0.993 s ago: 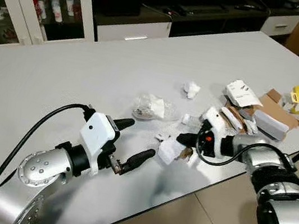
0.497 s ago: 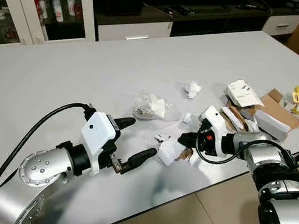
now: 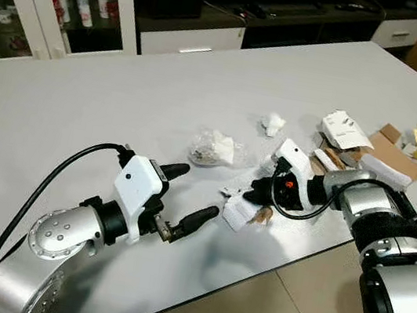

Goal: Picking trash to rubbish bin

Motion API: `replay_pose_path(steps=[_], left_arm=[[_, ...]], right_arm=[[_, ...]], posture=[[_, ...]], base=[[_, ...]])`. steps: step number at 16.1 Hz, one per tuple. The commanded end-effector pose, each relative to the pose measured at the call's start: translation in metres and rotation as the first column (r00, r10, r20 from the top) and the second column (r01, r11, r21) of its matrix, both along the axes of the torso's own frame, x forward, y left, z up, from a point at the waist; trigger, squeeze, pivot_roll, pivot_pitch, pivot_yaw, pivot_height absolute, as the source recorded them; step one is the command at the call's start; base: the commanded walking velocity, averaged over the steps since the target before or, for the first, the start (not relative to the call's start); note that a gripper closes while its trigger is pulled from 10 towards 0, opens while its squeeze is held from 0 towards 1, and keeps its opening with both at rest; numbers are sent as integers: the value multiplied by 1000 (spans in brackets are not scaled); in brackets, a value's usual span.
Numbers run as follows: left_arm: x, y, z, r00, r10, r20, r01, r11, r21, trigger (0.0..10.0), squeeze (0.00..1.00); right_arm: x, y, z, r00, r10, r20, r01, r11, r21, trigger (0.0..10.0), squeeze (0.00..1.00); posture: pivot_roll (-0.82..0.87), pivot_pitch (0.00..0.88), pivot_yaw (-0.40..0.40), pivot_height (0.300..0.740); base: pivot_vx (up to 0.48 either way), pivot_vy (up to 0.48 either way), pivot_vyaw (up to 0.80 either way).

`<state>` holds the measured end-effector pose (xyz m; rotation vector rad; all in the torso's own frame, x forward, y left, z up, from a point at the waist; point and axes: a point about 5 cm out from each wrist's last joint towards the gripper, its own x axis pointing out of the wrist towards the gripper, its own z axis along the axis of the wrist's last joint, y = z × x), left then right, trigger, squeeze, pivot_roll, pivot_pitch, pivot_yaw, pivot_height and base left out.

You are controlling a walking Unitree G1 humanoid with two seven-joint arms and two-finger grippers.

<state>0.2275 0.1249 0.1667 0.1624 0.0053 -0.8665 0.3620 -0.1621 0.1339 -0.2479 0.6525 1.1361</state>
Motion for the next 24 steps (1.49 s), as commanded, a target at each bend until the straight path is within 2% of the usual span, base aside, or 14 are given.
replay_pose_path(steps=[1, 11, 14, 16, 17, 20, 24], left_arm=[[2, -1, 0, 1000, 0, 3, 0, 1000, 7, 10000, 0], [2, 0, -2, 1000, -1, 7, 1, 1000, 18, 10000, 0], [2, 0, -1, 1000, -3, 10, 3, 1000, 20, 10000, 0], [0, -2, -1, 1000, -22, 8, 22, 999, 23, 10000, 0], [1, 0, -2, 1000, -10, 8, 9, 999, 32, 10000, 0], [-1, -1, -2, 1000, -25, 2, 25, 999, 25, 10000, 0], [-2, 2, -4, 1000, -24, -14, 24, 999, 39, 10000, 0]], right_arm=[[4, 1, 12, 999, 41, 27, -40, 999, -28, 10000, 1000], [5, 8, 8, 999, 36, 38, -33, 997, -65, 10000, 1000], [3, 14, -2, 999, 18, 27, -16, 998, -60, 10000, 1000], [4, 15, -10, 997, -26, 74, 34, 993, -112, 10000, 1000], [2, 14, -16, 997, -6, 80, 20, 985, -172, 10000, 0], [-4, 14, -29, 999, -17, 50, 28, 976, -217, 10000, 0], [-18, 11, -53, 996, -45, -83, 23, 968, -249, 10000, 0]], posture=[[54, 0, -16, 740], [62, 0, -15, 740], [70, 0, -15, 740], [80, 0, -24, 740], [76, 0, -16, 740], [83, 0, -19, 740], [78, 0, -8, 740]], base=[[0, 0, 0], [0, 0, 0], [0, 0, 0], [0, 0, 0], [0, 0, 0], [0, 0, 0], [0, 0, 0]])
